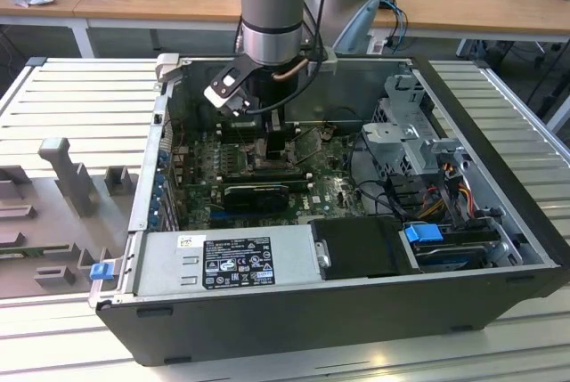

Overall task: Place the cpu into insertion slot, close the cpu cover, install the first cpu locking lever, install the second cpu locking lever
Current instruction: 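Place the cpu into insertion slot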

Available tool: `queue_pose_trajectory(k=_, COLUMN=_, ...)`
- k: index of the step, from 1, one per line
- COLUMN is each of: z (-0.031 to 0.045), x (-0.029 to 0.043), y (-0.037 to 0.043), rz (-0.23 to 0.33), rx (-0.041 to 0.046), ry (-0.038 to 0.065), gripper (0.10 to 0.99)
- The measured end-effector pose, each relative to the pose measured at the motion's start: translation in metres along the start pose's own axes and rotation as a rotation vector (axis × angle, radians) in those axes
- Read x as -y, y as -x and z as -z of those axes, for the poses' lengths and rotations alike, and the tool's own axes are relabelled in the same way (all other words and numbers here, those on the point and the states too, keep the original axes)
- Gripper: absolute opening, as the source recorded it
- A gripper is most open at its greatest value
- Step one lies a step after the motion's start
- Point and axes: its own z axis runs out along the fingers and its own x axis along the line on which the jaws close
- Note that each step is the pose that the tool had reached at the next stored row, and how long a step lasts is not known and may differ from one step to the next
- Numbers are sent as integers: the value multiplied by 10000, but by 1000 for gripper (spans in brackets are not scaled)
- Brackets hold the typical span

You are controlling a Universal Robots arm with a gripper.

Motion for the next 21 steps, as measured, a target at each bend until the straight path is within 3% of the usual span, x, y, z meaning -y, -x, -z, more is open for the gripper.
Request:
queue_pose_trajectory(k=4, z=-93, x=8, y=-2, rz=-11, rx=-1, ry=1, gripper=533)
queue_pose_trajectory(k=8, z=-117, x=19, y=-12, rz=-286, rx=11, ry=3, gripper=533)
queue_pose_trajectory(k=13, z=-179, x=20, y=-29, rz=-284, rx=10, ry=4, gripper=533)
queue_pose_trajectory(k=21, z=-216, x=20, y=-43, rz=-293, rx=11, ry=5, gripper=533)
